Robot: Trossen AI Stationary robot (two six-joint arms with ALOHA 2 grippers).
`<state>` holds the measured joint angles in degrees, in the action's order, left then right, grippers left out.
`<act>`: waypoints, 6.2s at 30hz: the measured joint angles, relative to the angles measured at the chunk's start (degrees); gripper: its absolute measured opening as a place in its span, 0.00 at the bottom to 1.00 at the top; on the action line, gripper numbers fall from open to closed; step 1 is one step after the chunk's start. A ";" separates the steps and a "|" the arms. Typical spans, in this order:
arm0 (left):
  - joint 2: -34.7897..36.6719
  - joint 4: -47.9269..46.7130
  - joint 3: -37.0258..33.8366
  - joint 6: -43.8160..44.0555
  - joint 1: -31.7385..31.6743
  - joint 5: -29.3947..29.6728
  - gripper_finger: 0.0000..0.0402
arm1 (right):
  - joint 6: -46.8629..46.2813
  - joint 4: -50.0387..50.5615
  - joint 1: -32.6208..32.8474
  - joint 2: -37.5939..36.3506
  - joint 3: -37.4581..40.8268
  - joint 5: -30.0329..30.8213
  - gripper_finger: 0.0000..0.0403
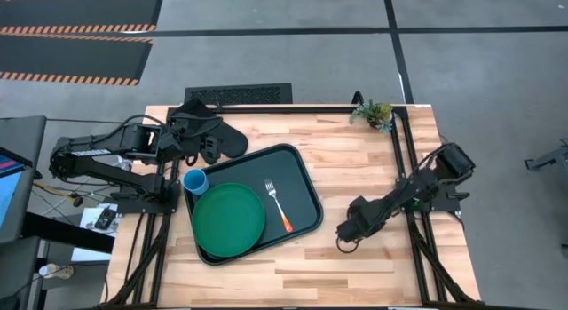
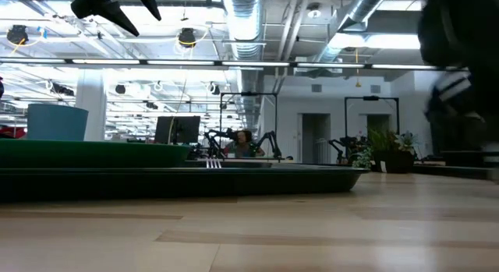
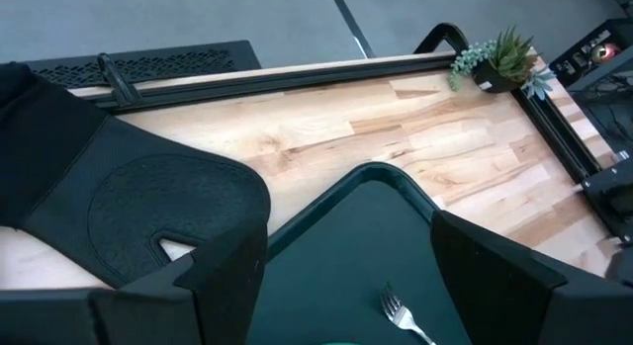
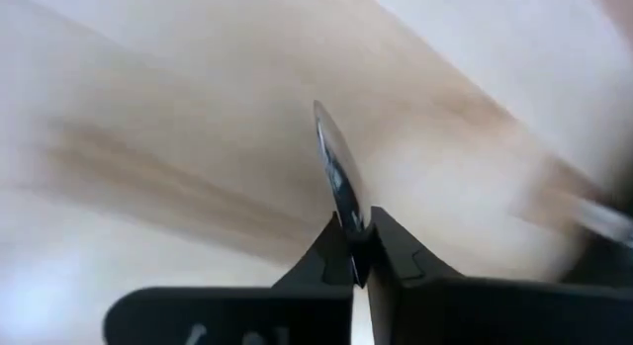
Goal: Pick and place plate/cup/fork/spoon on tray
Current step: Put the orange spoon on the black tray to the right of the orange fork, then return to Home Position
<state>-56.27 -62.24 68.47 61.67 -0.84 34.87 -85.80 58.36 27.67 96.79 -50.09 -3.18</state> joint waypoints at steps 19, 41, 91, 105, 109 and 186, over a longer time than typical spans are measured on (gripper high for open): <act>0.02 0.00 0.00 0.00 -0.02 0.52 0.67 | 32.95 -65.08 -25.09 -17.76 6.48 5.99 0.02; 0.01 0.00 -0.24 0.62 0.00 0.80 0.67 | 43.82 -80.44 -35.12 8.75 1.16 -14.34 0.02; 0.01 0.02 -0.24 0.68 -0.02 1.81 0.67 | 44.43 -74.90 -34.81 9.49 1.23 -11.65 0.43; 0.02 0.02 -0.24 1.09 -0.02 1.38 0.67 | 44.24 -73.57 -35.81 5.23 1.29 -10.36 0.45; 0.02 0.07 -0.24 1.55 0.00 1.52 0.67 | 44.71 -73.79 -37.30 -1.01 1.29 -10.38 0.46; 56.04 65.75 -67.78 -47.20 9.27 -20.89 0.67 | 44.79 -134.95 -54.99 -63.33 48.15 -40.02 0.45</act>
<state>-0.23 3.51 0.69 14.47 8.43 13.98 -41.01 -76.59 -27.31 33.45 -1.94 -43.20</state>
